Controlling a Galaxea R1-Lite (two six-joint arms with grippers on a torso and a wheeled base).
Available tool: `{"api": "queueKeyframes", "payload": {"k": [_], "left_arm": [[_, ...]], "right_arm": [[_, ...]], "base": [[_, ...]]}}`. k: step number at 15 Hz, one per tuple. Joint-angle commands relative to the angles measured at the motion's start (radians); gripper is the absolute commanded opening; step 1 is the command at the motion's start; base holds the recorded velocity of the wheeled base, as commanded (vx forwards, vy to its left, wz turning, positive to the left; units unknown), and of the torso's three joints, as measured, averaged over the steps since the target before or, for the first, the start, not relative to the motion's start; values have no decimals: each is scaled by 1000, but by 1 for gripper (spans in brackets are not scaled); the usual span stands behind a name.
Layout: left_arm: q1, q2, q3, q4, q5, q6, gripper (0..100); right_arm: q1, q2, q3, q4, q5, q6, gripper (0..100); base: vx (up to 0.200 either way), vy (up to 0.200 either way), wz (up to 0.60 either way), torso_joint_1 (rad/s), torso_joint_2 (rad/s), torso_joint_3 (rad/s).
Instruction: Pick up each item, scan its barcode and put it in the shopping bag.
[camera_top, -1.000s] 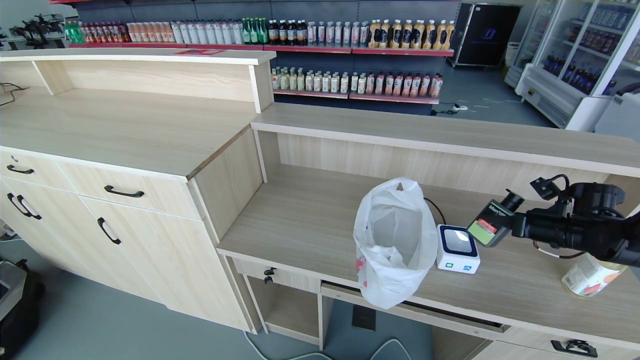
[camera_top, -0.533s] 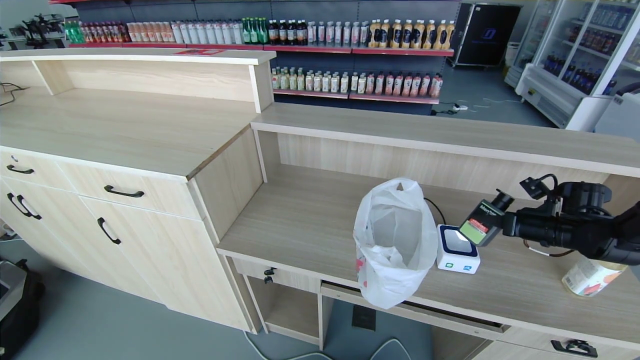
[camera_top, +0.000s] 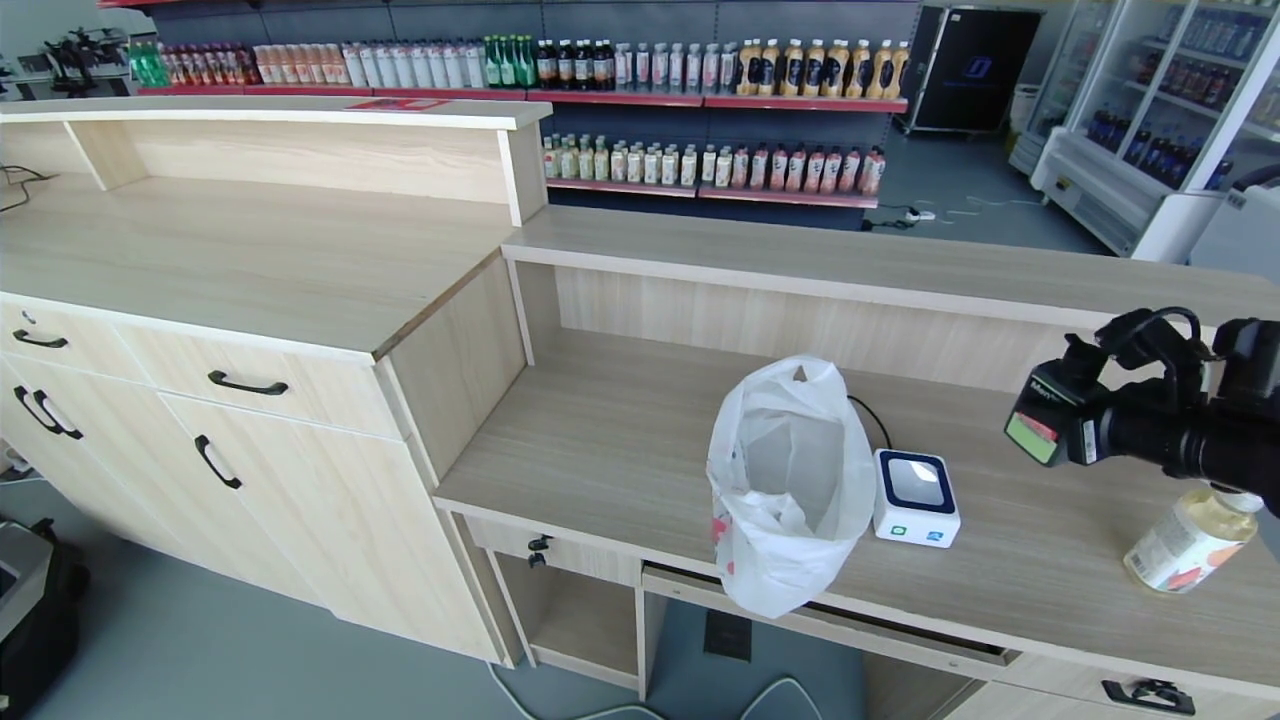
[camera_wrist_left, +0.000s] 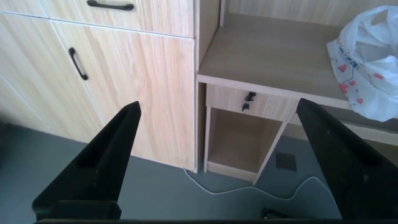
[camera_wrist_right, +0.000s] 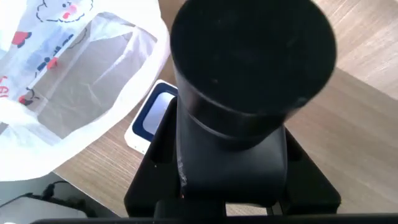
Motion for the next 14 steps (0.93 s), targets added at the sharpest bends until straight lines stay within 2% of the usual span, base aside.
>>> {"api": "queueKeyframes", "payload": {"k": [1,4,5,7,9,14], "left_arm": [[0,0,0,0,0,0,100],[0,0,0,0,0,0,100],[0,0,0,0,0,0,100],[0,0,0,0,0,0,100],[0,0,0,0,0,0,100],[0,0,0,0,-1,0,100]], "right_arm": [[21,-156,130,-112,-59,-88,0],[118,-35,82,-284,-156,-86,0],[132,28,49,-309,-154,-77,0],[153,149,-30,-301,-153,-40,0],[167,295,-125,-278,-154,74,0],[190,459,-185,-287,-133,192,0]], "base": [[0,0,0,0,0,0],[0,0,600,-1,4,4],[0,0,600,-2,2,-2],[0,0,0,0,0,0],[0,0,0,0,0,0],[0,0,0,0,0,0]]}}
